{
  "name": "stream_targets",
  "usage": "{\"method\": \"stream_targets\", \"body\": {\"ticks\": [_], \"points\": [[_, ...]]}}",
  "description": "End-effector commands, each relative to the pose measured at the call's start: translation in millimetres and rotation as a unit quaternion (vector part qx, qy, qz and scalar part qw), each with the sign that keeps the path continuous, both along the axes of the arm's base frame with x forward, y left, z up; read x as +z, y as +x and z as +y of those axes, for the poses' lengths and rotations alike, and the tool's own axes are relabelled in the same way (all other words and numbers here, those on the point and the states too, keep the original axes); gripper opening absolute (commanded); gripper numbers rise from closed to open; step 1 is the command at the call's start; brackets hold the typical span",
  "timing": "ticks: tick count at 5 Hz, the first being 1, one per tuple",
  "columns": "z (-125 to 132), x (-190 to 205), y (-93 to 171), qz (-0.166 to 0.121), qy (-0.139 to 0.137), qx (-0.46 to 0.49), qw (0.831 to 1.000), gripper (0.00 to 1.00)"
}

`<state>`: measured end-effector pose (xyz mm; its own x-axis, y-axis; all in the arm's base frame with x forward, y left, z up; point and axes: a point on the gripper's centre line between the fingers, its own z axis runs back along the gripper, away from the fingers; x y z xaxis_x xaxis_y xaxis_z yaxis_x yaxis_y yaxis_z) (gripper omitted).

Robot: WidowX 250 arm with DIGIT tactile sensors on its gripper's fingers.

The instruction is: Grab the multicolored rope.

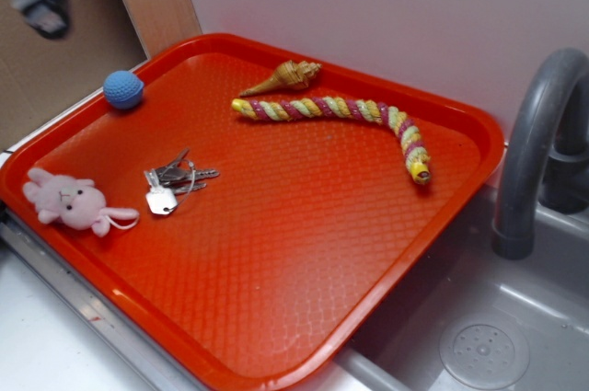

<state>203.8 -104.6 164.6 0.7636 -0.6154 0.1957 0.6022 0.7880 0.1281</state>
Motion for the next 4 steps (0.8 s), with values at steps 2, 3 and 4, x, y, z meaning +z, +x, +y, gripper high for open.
{"method": "stream_targets", "body": {"ticks": [2,3,4], "points": [[-89,-47,88,-0.027,-0.018,-0.057,0.998,1.00],[-104,-69,93,-0.010,-0.001,-0.074,0.997,1.00],[-112,-90,89,0.011,0.009,-0.098,0.995,1.00]]}}
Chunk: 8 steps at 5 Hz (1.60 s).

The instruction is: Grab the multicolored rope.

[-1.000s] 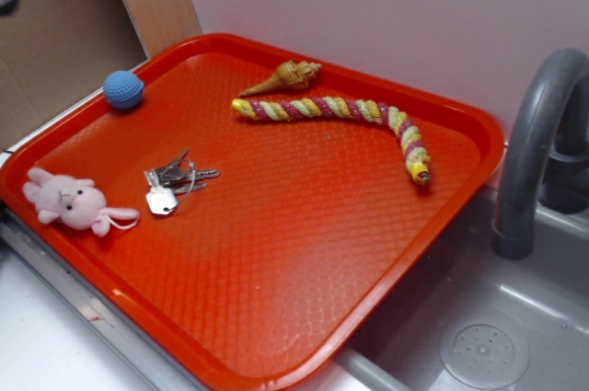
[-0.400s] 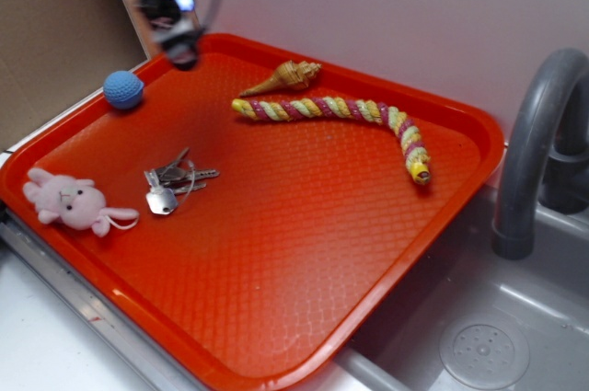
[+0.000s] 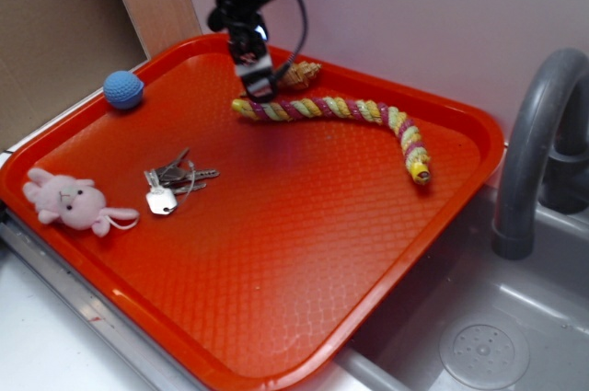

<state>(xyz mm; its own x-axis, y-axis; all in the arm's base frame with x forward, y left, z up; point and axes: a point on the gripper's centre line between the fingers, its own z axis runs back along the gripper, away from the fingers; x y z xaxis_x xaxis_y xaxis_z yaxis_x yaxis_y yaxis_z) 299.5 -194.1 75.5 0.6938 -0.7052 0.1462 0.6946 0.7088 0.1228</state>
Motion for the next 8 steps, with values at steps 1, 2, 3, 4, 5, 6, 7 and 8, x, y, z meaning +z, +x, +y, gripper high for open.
{"method": "stream_targets", "body": {"ticks": [1,2,3,4,5,6,7,8], "points": [[-32,-21,-6,0.012,-0.043,-0.060,0.997,1.00],[-30,-34,-3,0.029,-0.027,-0.056,0.998,1.00],[-30,-45,0,0.053,-0.025,-0.037,0.998,1.00],[-28,-49,-2,0.059,-0.016,-0.028,0.998,0.00],[-25,-38,-5,0.051,-0.005,-0.021,0.998,0.00],[-17,-24,-4,0.050,-0.001,0.011,0.999,0.00],[-12,8,2,0.036,-0.028,0.034,0.998,0.00],[-7,51,3,0.035,-0.003,0.093,0.995,0.00]]}}
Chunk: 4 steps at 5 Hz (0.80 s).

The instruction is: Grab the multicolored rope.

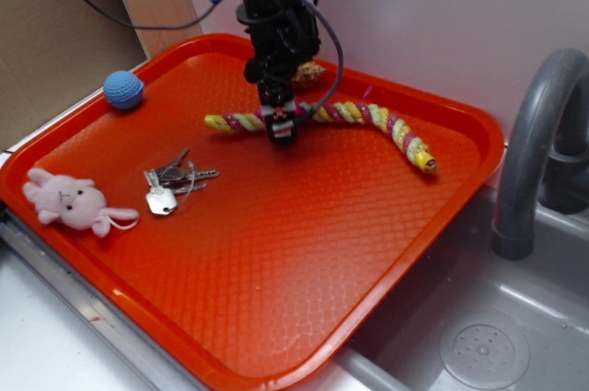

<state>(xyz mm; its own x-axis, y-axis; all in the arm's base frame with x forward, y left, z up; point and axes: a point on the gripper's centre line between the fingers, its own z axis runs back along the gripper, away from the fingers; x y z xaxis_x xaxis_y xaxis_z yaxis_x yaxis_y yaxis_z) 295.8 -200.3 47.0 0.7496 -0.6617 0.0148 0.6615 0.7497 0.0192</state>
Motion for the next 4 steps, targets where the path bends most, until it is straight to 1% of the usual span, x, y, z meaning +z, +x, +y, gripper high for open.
{"method": "stream_targets", "body": {"ticks": [1,2,3,4], "points": [[18,125,-9,-0.053,0.016,0.120,0.991,0.00],[35,160,-34,-0.069,0.004,0.151,0.986,0.00],[58,199,-65,-0.079,-0.023,0.214,0.973,0.00],[73,216,-80,-0.093,-0.047,0.261,0.960,0.00]]}}
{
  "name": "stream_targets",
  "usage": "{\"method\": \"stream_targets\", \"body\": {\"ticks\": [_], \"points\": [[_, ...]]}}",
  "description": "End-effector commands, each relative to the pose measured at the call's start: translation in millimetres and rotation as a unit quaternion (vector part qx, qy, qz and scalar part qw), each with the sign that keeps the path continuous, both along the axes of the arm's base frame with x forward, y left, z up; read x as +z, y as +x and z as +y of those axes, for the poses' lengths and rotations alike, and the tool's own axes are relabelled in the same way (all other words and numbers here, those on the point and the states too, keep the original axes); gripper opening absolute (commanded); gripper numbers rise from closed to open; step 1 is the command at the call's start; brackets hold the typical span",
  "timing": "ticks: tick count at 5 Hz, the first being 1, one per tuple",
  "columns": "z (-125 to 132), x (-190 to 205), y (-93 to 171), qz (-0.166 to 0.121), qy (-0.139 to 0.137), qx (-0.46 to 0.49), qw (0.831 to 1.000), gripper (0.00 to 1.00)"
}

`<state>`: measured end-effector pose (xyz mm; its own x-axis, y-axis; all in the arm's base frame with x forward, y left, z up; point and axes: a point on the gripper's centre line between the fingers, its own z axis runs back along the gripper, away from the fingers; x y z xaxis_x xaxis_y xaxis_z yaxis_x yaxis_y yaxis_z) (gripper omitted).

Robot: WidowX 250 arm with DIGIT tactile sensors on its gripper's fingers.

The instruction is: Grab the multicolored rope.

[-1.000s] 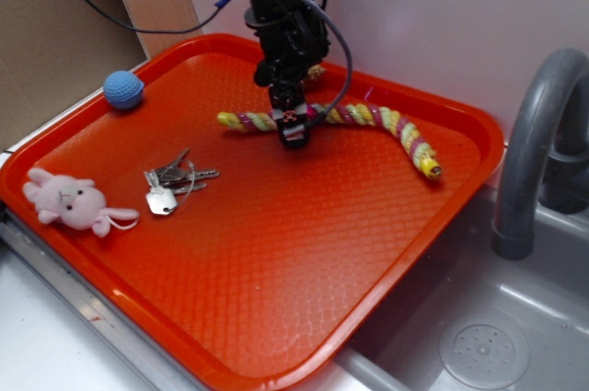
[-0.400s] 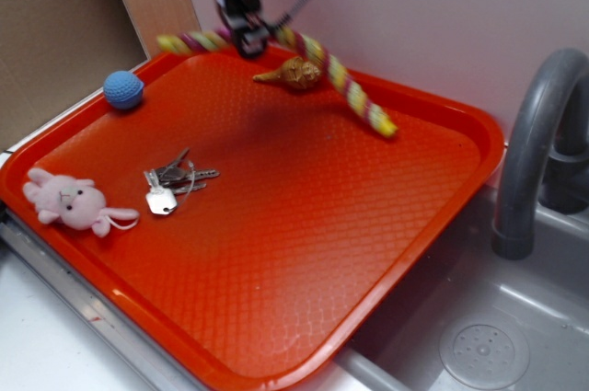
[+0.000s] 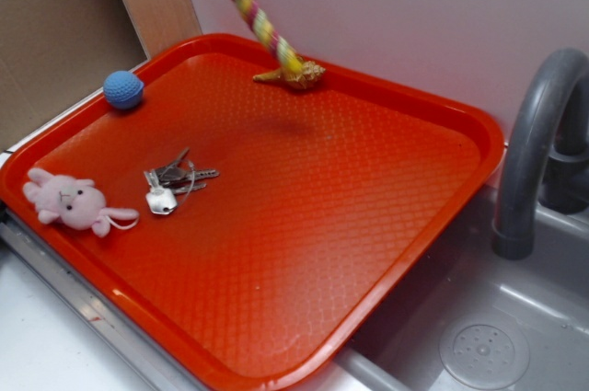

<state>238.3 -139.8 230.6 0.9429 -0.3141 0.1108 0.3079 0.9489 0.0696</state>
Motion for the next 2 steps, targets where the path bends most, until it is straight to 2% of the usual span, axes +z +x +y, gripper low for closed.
{"method": "stream_targets", "body": {"ticks": [1,2], "points": [[16.7,44.9,-47.2,-0.052,-0.057,0.136,0.988,0.00],[16.7,44.9,-47.2,-0.052,-0.057,0.136,0.988,1.00]]}}
